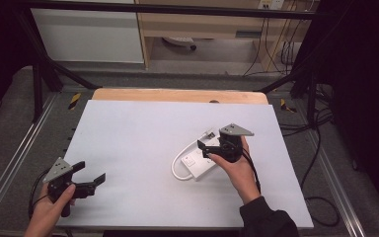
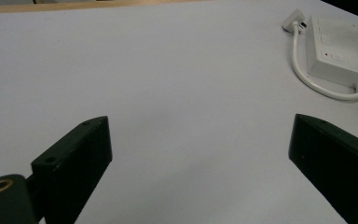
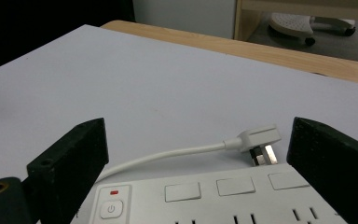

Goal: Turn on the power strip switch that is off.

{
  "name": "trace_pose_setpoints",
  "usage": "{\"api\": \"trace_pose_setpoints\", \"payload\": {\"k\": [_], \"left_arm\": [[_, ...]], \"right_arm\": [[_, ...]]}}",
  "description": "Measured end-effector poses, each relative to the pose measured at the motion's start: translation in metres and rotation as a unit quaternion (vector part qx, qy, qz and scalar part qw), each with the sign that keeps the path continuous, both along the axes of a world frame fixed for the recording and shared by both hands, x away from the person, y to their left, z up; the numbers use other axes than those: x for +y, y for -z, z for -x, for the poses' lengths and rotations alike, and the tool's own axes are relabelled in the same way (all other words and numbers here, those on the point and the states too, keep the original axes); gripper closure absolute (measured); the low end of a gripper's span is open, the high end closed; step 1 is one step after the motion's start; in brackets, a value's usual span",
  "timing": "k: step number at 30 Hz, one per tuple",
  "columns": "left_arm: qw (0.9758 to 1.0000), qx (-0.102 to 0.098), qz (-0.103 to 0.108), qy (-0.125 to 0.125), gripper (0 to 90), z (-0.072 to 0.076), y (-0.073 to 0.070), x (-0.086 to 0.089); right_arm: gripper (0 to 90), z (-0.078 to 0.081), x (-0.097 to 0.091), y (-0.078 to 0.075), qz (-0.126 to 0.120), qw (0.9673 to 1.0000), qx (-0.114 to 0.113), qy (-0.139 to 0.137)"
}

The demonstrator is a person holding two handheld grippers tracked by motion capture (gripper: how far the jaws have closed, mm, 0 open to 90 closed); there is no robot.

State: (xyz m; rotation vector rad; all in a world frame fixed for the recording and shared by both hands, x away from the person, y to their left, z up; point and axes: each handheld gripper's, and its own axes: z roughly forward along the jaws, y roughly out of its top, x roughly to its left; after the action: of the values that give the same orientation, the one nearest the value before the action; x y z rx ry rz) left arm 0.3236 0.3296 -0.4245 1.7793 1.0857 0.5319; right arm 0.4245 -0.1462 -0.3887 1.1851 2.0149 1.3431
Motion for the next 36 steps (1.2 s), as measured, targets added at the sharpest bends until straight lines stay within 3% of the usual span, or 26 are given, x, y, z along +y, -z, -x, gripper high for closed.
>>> {"api": "trace_pose_setpoints", "payload": {"k": [5, 10, 18, 36], "left_arm": [[1.0, 0.0, 0.001, -0.001, 6.1, 0.0, 0.0, 0.0], [0.9999, 0.004, -0.011, 0.009, 6.1, -0.001, 0.002, -0.005], [1.0, 0.002, -0.007, 0.006, 6.2, -0.001, 0.001, -0.004], [1.0, 0.002, -0.005, 0.003, 6.2, 0.0, 0.001, -0.002]], "right_arm": [[4.9, 0.003, -0.005, -0.008, -0.003, 1.0, -0.003, -0.002], [4.2, 0.007, -0.01, -0.014, -0.004, 0.9997, -0.022, 0.006], [5.1, 0.012, -0.019, -0.025, -0.005, 0.9993, -0.036, 0.012], [7.8, 0.031, -0.061, -0.037, -0.01, 0.9982, -0.058, 0.012]]}}
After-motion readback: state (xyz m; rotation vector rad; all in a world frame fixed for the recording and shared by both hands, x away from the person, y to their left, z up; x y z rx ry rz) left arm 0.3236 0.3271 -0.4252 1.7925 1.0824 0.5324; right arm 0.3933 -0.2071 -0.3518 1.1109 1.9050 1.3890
